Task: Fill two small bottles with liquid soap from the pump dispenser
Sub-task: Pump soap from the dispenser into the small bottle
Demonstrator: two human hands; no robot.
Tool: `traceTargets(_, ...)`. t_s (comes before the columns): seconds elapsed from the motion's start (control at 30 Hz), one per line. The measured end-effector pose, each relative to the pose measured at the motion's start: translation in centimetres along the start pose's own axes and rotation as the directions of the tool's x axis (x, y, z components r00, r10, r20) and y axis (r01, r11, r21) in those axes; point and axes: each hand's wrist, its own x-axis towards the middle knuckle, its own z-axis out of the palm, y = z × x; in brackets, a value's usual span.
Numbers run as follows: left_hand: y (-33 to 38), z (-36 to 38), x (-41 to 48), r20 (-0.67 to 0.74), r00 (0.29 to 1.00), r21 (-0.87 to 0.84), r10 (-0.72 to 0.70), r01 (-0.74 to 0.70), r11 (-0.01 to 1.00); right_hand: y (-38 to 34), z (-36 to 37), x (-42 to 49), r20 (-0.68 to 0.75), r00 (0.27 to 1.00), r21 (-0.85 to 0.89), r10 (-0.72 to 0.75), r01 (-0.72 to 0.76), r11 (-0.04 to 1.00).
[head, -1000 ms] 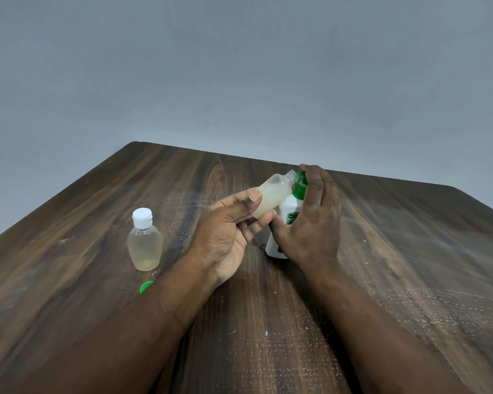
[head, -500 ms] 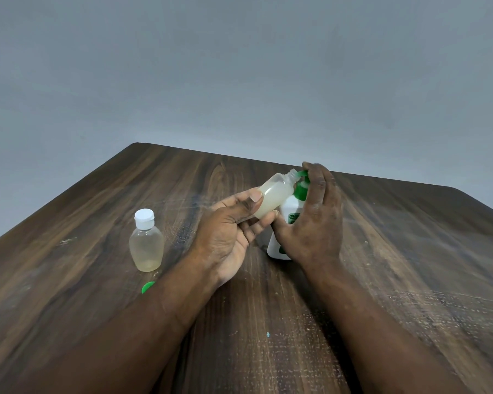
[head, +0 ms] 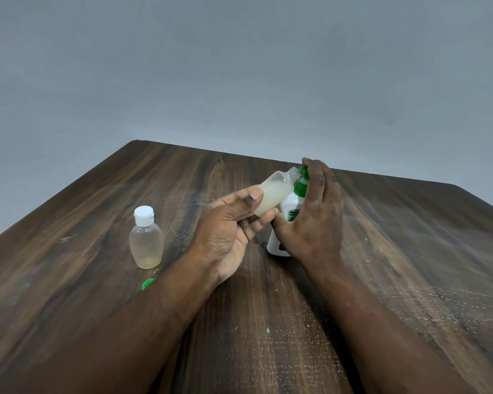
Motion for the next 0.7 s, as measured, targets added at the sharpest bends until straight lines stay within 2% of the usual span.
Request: traceTargets(0.7, 0.08, 0.33, -0.12, -0.001, 1.000, -0.011, 0.004, -0.004, 1.000, -0.10, 0.00, -0.09, 0.005, 1.000, -0.010, 0.007, -0.007, 1.000)
